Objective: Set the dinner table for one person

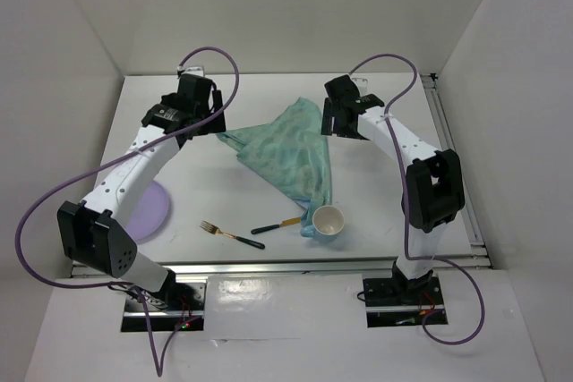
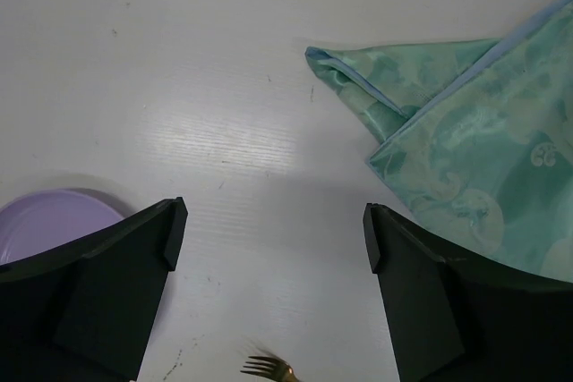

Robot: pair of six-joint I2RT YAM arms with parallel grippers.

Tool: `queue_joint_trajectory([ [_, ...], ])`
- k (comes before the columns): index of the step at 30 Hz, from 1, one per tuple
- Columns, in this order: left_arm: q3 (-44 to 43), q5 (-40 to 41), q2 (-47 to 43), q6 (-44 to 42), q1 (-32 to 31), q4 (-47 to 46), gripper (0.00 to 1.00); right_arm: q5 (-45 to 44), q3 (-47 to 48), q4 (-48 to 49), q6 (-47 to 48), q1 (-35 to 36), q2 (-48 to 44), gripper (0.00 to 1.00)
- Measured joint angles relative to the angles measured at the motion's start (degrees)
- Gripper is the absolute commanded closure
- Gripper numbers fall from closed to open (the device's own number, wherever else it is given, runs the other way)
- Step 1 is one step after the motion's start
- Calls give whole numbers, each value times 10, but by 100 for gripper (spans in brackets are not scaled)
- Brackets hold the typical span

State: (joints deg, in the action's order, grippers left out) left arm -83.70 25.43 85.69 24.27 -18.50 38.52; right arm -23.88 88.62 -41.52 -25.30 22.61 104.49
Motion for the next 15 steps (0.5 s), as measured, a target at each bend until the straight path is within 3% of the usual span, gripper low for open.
queue_joint_trajectory([
  [15,0,-9,2,1,0,5,3,59,-12,7,19,0,-9,1],
])
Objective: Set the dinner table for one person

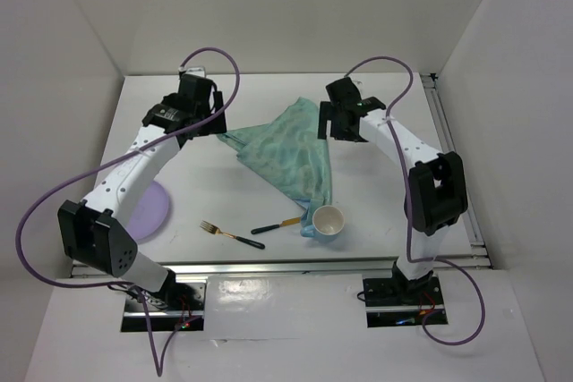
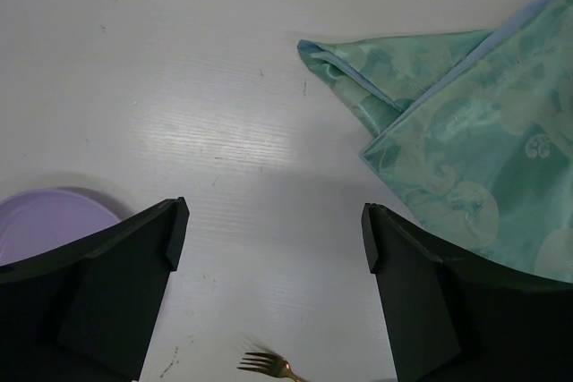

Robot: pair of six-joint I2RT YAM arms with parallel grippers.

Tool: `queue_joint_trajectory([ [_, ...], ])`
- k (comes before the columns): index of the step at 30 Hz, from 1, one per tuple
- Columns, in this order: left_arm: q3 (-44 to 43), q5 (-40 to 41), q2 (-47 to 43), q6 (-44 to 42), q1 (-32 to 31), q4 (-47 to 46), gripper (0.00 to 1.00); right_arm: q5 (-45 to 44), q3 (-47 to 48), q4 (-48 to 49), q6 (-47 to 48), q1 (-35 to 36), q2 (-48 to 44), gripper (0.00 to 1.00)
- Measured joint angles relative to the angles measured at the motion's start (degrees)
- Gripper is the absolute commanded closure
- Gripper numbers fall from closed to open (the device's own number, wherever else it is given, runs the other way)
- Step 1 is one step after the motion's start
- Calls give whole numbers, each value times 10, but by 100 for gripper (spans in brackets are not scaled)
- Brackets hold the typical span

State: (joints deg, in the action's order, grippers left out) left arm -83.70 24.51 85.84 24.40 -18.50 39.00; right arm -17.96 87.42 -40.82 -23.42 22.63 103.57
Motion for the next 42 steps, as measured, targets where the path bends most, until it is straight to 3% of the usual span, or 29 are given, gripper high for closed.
queue_joint_trajectory([
  [8,0,-43,30,3,7,3,6,129,-54,38,90,42,-40,1],
  [14,-15,-95,101,12,18,31,7,163,-58,35,130,120,-17,1],
  [20,-52,-140,200,24,37,56,3,183,-93,12,146,148,-11,1],
  [33,-248,-252,406,73,123,72,1,154,-116,-13,156,203,12,1],
  [38,-322,-283,474,87,126,77,17,147,-125,-12,157,202,35,23],
  [39,-339,-288,490,90,126,77,20,146,-127,-12,157,202,38,34],
  [41,-361,-294,515,92,126,76,28,143,-128,-11,157,202,47,47],
  [42,-367,-298,518,94,127,81,47,142,-128,-11,156,202,52,55],
])
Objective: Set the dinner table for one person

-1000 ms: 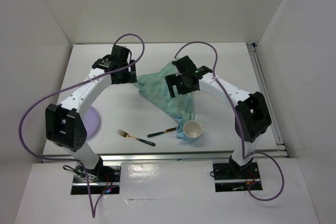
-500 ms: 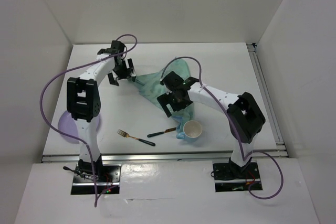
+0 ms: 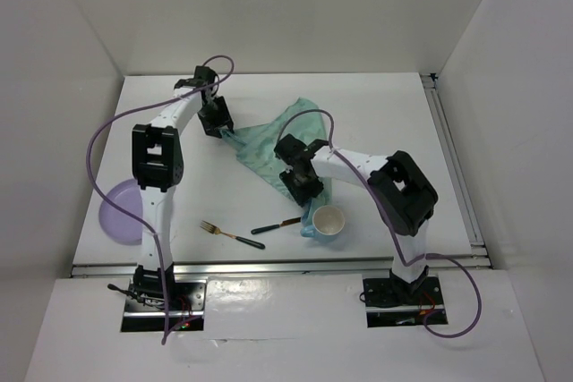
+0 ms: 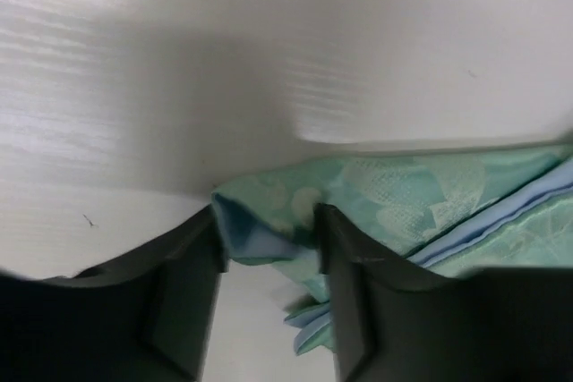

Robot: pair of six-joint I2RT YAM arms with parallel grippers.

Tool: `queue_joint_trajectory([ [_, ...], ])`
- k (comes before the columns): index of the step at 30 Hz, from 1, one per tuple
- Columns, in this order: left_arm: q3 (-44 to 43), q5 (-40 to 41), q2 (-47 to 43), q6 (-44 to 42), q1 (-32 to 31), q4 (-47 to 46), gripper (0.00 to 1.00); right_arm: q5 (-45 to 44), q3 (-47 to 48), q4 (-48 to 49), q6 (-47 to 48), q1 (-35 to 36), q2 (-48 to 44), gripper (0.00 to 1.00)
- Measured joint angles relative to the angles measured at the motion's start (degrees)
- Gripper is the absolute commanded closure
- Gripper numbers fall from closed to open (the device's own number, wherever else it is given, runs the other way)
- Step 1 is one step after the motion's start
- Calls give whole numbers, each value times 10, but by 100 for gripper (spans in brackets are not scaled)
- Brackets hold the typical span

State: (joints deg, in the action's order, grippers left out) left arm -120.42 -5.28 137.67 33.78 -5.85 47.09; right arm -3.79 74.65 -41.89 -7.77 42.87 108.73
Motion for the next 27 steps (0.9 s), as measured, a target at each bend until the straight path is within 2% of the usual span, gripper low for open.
queue_joint_trajectory([
  [1,-1,-3,0,7,2,-1,65,-3,0,1,-1,0,5,72],
  [3,-1,-13,0,12,5,-3,93,-9,0,1,0,0,12,99],
  [4,-1,-17,0,13,6,-3,100,-15,1,1,-2,0,14,100],
  [13,-1,-26,-5,27,55,4,100,-65,84,-6,-5,0,24,100],
  [19,-1,-25,-57,24,90,16,100,-94,180,-5,-5,-13,20,100],
  [23,-1,-20,-115,22,101,27,100,-84,238,1,-7,-56,0,100],
  [27,15,-21,-163,21,107,25,100,-31,287,18,-31,-148,-29,100],
])
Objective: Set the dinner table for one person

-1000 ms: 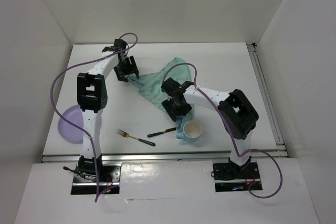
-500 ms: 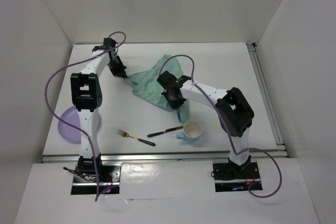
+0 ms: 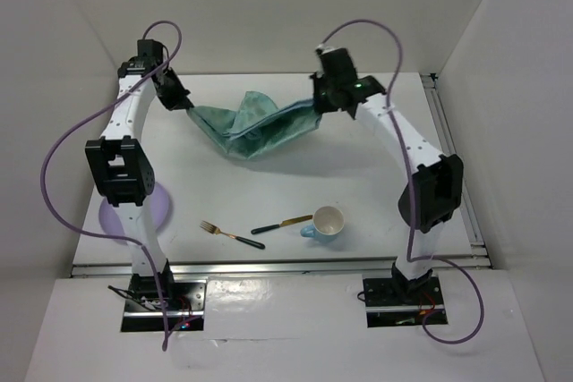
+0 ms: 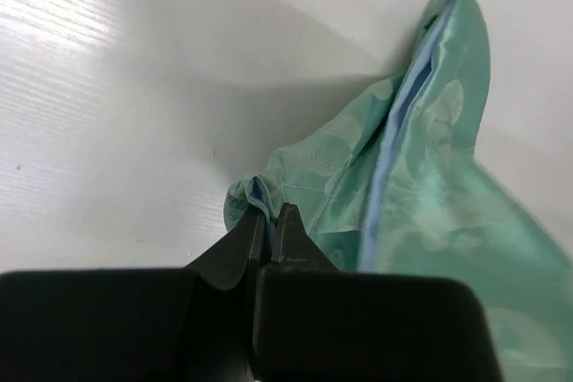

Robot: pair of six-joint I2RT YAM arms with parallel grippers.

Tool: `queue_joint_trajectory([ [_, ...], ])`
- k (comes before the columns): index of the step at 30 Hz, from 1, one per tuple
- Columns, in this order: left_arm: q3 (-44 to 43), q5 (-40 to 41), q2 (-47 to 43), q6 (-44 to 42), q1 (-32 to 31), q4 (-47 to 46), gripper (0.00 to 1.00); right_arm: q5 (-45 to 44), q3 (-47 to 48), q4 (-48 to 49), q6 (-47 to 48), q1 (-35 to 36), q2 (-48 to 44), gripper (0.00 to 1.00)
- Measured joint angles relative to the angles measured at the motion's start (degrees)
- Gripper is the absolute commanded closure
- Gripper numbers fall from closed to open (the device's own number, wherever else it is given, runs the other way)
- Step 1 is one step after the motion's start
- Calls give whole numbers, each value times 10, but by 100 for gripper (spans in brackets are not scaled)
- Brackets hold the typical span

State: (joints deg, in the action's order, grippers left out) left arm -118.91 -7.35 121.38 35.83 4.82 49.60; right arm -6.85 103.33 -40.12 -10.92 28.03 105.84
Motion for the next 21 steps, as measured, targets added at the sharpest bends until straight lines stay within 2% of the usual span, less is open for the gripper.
queue_joint_trajectory([
  [5,54,-21,-19,6,0,-10,100,106,-37,64,-71,-176,-16,100],
  [6,70,-26,-19,8,0,-11,100,126,-60,75,-86,-207,-14,96],
  [7,90,-31,-19,11,0,-15,100,144,-84,82,-99,-234,-10,76],
  [8,108,-37,-19,16,-2,-15,75,162,-111,84,-112,-258,-1,50],
  [9,127,-40,-19,19,-5,-17,60,179,-135,85,-123,-274,11,27],
  [10,145,-41,-19,20,-9,-18,46,188,-153,82,-133,-281,23,18],
  [12,173,-39,-19,18,-18,-14,20,205,-179,75,-139,-281,49,11],
  [13,182,-32,-19,22,-22,-9,18,211,-189,73,-142,-277,58,5],
  [14,186,-26,-19,17,-26,-7,18,213,-196,70,-142,-272,60,2],
  [17,190,-2,-23,13,-37,0,18,207,-198,53,-138,-258,52,2],
  [19,191,14,-34,2,-43,3,24,192,-189,47,-130,-249,38,3],
  [20,191,23,-43,1,-44,4,40,186,-187,46,-124,-246,26,5],
  [21,193,31,-52,0,-44,4,50,179,-185,45,-120,-243,14,15],
])
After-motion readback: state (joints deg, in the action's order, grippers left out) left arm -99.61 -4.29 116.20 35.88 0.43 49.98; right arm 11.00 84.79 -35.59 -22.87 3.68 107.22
